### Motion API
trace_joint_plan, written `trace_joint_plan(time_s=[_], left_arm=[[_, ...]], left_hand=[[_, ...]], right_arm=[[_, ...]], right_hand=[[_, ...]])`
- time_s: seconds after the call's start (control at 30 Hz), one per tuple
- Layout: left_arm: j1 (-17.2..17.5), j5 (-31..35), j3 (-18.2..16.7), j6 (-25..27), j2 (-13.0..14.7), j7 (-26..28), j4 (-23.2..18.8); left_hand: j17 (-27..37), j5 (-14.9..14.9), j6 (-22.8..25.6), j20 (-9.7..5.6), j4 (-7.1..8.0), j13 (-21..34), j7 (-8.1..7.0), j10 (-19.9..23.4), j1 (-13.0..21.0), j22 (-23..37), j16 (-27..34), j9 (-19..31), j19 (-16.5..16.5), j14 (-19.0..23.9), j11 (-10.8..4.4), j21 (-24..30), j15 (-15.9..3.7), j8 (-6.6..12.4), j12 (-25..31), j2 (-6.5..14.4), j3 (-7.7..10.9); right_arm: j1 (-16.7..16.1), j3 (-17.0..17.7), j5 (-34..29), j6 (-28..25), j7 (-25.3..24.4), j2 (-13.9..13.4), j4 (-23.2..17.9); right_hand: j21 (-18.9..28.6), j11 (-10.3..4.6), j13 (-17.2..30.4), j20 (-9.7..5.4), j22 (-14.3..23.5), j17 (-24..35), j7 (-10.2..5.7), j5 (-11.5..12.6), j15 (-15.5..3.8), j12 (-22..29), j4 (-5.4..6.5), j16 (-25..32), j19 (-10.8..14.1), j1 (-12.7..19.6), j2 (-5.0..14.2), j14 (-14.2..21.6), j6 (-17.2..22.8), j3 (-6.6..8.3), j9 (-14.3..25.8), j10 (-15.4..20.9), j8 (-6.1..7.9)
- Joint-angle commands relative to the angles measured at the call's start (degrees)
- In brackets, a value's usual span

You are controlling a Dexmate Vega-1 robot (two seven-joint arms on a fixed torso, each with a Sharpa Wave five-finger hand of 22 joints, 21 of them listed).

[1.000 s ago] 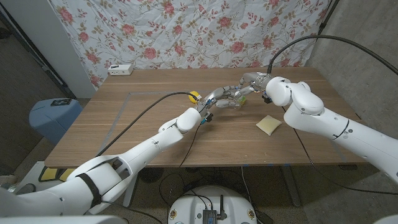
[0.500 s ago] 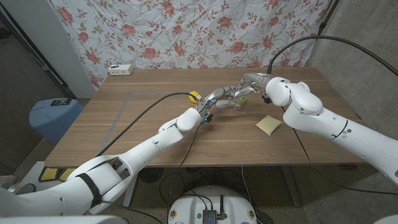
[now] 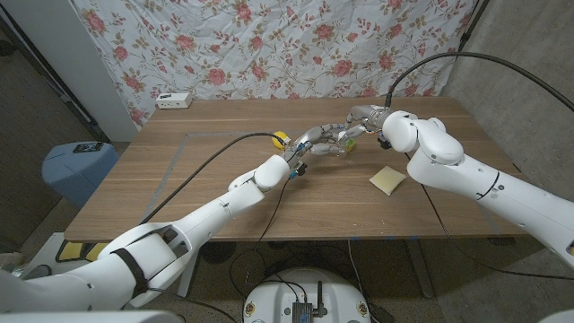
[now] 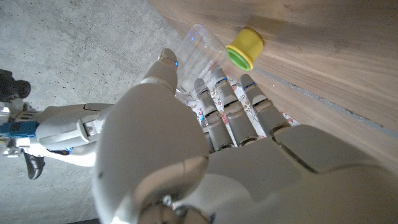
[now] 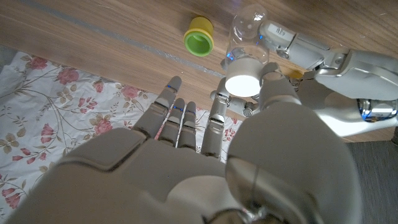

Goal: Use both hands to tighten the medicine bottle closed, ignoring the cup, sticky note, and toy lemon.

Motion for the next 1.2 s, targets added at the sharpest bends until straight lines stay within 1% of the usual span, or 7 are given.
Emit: trace_joint_plan(time_s=[0.03, 0.4, 0.8, 1.03, 1.1, 1.2], left_arm=[[-0.6, -0.1, 0.2, -0.9, -0.5, -0.1, 1.2], [-0.5, -0.2, 0.3, -0.8, -0.5, -0.4, 1.0], [-0.3, -0.2, 0.3, -0.6, -0.3, -0.5, 0.4], [0.3, -0.1, 0.2, -0.1, -0.1, -0.3, -0.5], [0.4, -0.1, 0.2, 0.0, 0.0, -0.3, -0.7], [0.6, -0.1, 0.2, 0.1, 0.1, -0.1, -1.1]], left_hand=[[0.1, 0.3, 0.3, -0.14, -0.06, 0.1, -0.43, 1.4, 0.1, 0.1, 0.4, 0.1, -0.2, 0.5, -1.41, 0.0, -4.39, -0.16, 0.4, 0.6, 0.27], [0.2, 0.3, 0.4, -0.28, -0.08, 0.2, -0.75, 1.4, 0.0, 0.1, 0.4, 0.1, -0.2, 0.7, -1.45, 0.0, -4.39, -0.12, 0.4, 0.7, 0.49], [0.2, 0.3, 0.4, -0.31, -0.09, 0.2, -0.83, 1.5, -0.2, 0.1, 0.4, 0.1, -0.2, 0.9, -1.38, 0.0, -4.3, -0.11, 0.4, 0.8, 0.73], [0.2, 0.3, 0.5, -0.33, -0.15, 0.2, -1.03, 1.6, -0.2, 0.1, 0.4, 0.1, -0.3, 0.9, -1.33, 0.0, -4.33, -0.1, 0.4, 0.8, 0.88], [0.2, 0.3, 0.5, -0.33, -0.17, 0.2, -1.07, 1.6, -0.2, 0.1, 0.4, 0.1, -0.3, 0.9, -1.28, 0.0, -4.39, -0.1, 0.4, 0.7, 0.92], [0.2, 0.3, 0.5, -0.35, -0.16, 0.2, -1.12, 1.7, -0.3, 0.1, 0.4, 0.1, -0.3, 1.0, -1.29, 0.0, -4.35, -0.1, 0.4, 0.7, 0.94]], right_arm=[[-0.2, 0.0, 0.3, -0.2, -1.1, 0.2, 0.3], [-0.4, -0.1, 0.1, -0.6, -1.9, 0.2, 0.2], [-0.3, -1.1, -1.3, -2.3, -1.6, 0.4, 0.1], [-0.8, -1.3, -2.0, -3.0, -2.2, 0.4, -0.4], [-0.9, -1.3, -2.1, -3.2, -2.3, 0.5, -0.4], [-1.1, -1.4, -2.2, -3.2, -2.7, 0.6, -0.4]], right_hand=[[0.4, 0.17, 0.3, -0.18, 0.1, 0.4, -0.13, 0.0, -0.08, 0.3, 0.2, 0.4, 0.7, -0.2, -0.16, 0.8, 1.0, 0.47, 0.2, 0.9, 0.56], [0.6, -0.07, 0.3, -0.35, 0.1, 0.6, -0.48, 0.0, -0.42, 0.4, 0.55, 0.7, 1.5, -0.4, 0.33, 1.6, 3.1, 0.84, 0.2, 1.9, 1.57], [0.6, -0.3, 0.3, -0.37, 0.1, 0.8, -0.62, 0.0, -0.8, 0.4, 1.03, 0.9, 2.0, -1.1, 0.86, 2.1, 4.5, 0.98, 0.1, 2.4, 2.17], [0.7, -0.45, 0.2, -0.42, 0.1, 0.9, -0.85, -0.2, -0.78, 0.5, 1.51, 1.0, 2.4, -2.2, 0.91, 2.7, 6.2, 0.75, -0.1, 3.0, 2.81], [0.7, -0.32, 0.2, -0.42, 0.1, 0.9, -0.68, -0.2, -0.97, 0.5, 1.63, 1.1, 2.6, -2.5, 0.9, 2.9, 7.0, 0.69, -0.2, 3.3, 3.13], [0.7, -0.41, 0.2, -0.36, 0.1, 0.9, -0.62, -0.2, -0.92, 0.6, 1.65, 1.1, 2.8, -2.7, 0.85, 3.1, 7.4, 0.68, -0.2, 3.8, 3.23]])
